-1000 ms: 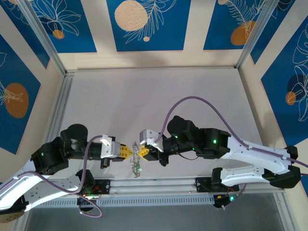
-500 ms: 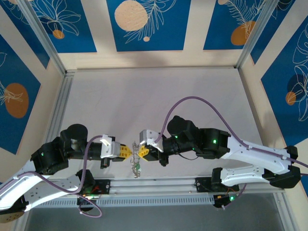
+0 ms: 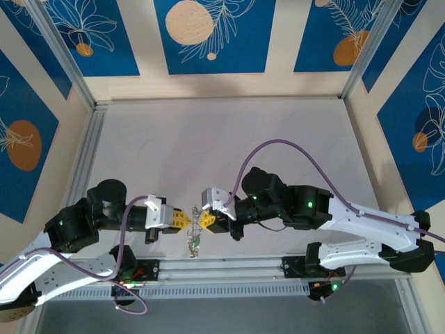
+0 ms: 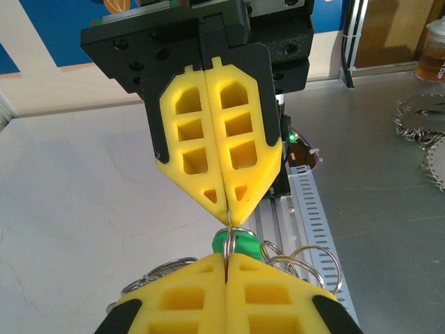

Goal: Put the keys on the keyring

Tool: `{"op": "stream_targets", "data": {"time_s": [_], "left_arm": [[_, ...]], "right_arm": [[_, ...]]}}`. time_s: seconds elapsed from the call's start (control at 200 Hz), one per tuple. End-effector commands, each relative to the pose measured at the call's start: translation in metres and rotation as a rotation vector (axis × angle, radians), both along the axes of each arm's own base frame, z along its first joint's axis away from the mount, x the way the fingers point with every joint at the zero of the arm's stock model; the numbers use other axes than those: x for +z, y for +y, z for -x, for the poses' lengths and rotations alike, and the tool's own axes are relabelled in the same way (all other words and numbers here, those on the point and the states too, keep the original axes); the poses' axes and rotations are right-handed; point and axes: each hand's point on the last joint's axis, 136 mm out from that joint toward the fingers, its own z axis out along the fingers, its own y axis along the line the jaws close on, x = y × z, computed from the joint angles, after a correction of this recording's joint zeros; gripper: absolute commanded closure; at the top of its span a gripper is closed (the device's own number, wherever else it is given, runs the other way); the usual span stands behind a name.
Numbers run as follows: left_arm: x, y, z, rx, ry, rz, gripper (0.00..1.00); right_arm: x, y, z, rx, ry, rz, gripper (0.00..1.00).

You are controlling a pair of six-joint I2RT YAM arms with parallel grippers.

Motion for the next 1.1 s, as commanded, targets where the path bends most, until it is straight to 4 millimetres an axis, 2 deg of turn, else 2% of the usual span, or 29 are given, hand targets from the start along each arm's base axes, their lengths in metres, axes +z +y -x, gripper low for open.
{"op": "stream_targets", "data": {"time_s": [0.0, 0.6, 0.855, 1.095], "left_arm": [[0.016, -0.005, 0.003, -0.026, -0.024, 0.058, 1.00], [0.015, -0.007, -0.001, -0.007, -0.012, 0.057, 1.00], [0.014, -0.007, -0.003, 0.007, -0.010, 0.057, 1.00], [0.014, -0.007, -0.004, 0.010, -0.009, 0.055, 1.00]], "right_arm": [[0.018, 0.005, 0.008, 0.050, -0.014, -0.075, 1.00], [0.025, 0.007, 0.000, 0.009, -0.037, -0.111, 1.00], [0.025, 0.005, -0.011, -0.057, -0.041, -0.112, 1.00], [0.030, 0.003, -0.008, -0.044, -0.044, -0.133, 1.00]]}}
